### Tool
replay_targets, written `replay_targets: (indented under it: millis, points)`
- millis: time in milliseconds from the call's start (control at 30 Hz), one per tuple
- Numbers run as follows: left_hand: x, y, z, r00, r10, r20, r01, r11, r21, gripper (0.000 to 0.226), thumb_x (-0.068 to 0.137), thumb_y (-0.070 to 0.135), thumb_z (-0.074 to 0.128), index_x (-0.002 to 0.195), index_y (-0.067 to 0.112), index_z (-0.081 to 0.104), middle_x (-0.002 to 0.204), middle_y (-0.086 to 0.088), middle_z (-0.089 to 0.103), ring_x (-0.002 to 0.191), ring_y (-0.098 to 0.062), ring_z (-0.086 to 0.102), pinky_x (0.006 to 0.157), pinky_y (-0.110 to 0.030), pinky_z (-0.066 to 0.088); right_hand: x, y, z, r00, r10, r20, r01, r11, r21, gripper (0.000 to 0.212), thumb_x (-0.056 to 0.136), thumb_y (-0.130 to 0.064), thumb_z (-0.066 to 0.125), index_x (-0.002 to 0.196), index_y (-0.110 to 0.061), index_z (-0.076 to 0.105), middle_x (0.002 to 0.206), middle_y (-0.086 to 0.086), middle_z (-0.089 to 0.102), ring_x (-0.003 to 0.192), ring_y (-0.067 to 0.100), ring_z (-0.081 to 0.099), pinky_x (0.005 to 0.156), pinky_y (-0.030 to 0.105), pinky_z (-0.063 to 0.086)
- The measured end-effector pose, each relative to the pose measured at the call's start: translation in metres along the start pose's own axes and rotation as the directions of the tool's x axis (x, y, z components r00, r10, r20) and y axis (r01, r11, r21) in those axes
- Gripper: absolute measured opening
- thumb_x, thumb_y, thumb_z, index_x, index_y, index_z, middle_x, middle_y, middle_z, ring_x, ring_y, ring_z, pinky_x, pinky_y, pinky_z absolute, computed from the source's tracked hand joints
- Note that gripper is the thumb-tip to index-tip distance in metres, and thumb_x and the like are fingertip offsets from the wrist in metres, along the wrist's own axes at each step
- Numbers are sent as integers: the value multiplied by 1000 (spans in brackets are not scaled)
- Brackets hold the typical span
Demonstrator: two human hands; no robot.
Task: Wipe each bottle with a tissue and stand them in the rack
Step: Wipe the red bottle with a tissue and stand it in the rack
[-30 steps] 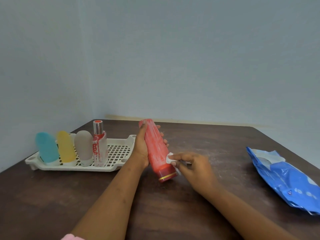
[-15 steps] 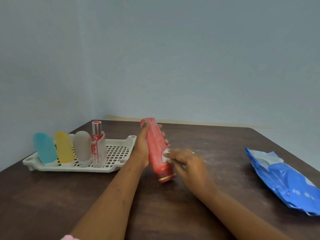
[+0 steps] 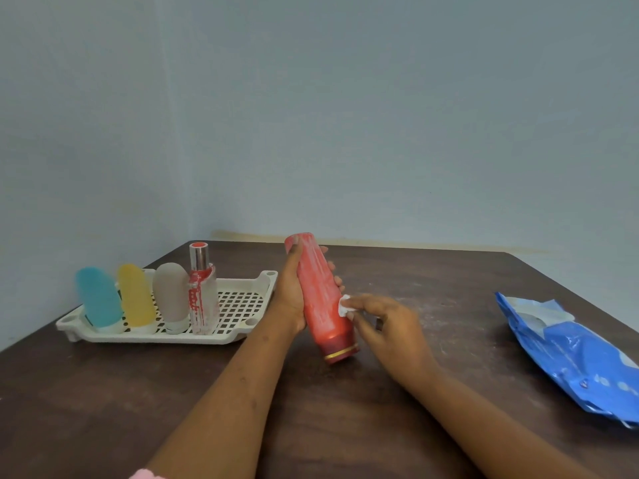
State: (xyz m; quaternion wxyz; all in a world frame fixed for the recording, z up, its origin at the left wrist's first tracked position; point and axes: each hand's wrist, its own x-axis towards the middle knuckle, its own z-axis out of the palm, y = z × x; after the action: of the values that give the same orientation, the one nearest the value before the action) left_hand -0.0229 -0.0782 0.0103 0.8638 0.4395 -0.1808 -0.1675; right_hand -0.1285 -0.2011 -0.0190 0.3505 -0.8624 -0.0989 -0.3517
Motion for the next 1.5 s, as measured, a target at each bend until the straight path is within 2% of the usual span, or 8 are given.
replay_targets:
  millis: [333,533,633,767,933,1100,1300,1500]
  points:
    - [2,-4,3,1000,-15,-17,14,999,-40,62,72,63,54,103,9,56,74,-9,59,60,-25,55,63,-34,47,-7,-18,1,962,-250,107,270,926,-265,21,84,-24,61,101,-19,72,105,-7,70,102,4,59,93,17,41]
    - [7,-6,1,999,-5,-43,4,1000,-7,57,89,63,45,103,9,57,74,-10,60,59,-25,56,63,-34,48,-8,-15,-3,995,-86,59,96,977,-192,26,89,-23,61,115,-23,64,106,-11,64,94,-3,51,77,-2,31]
    - [10,-7,-1,997,9,-76,-4,998,67,61,87,67,45,102,10,59,78,-11,62,62,-25,60,64,-35,49,-5,-12,2,998,-56,24,60,983,-172,31,91,-23,58,122,-20,61,112,-13,59,101,-3,49,84,-7,26]
    - [13,-9,-2,996,3,-90,3,998,70,70,73,73,52,101,9,59,78,-12,63,63,-26,61,62,-36,49,-5,-13,7,991,-127,51,135,966,-220,27,87,-18,60,114,-17,67,121,-2,62,114,6,49,99,2,22]
    - [17,-10,-6,992,-13,-122,17,999,30,67,84,72,46,104,9,57,76,-11,62,60,-26,59,60,-36,49,-10,-20,5,942,-282,184,325,906,-273,30,90,-25,46,108,-20,69,113,-5,65,106,8,56,93,21,43]
    - [20,-13,-9,978,-15,-206,26,998,52,69,81,76,46,104,12,61,79,-11,66,61,-26,62,66,-39,50,-9,-19,0,947,-293,135,322,884,-338,21,85,-22,56,99,-21,72,102,-9,69,95,8,60,84,21,46]
    - [21,-13,-5,987,12,-160,0,997,76,86,51,83,61,99,12,60,79,-11,64,64,-27,62,67,-40,50,-4,-7,3,972,-225,70,236,930,-281,28,88,-14,57,114,-17,67,117,-1,66,111,14,57,96,27,44]
    - [22,-12,4,993,55,-100,-46,995,91,67,75,74,50,94,11,55,73,-9,59,59,-26,57,63,-35,48,-3,-14,8,933,-350,78,351,849,-396,33,86,-11,50,116,-11,65,119,5,63,106,26,60,94,25,39]
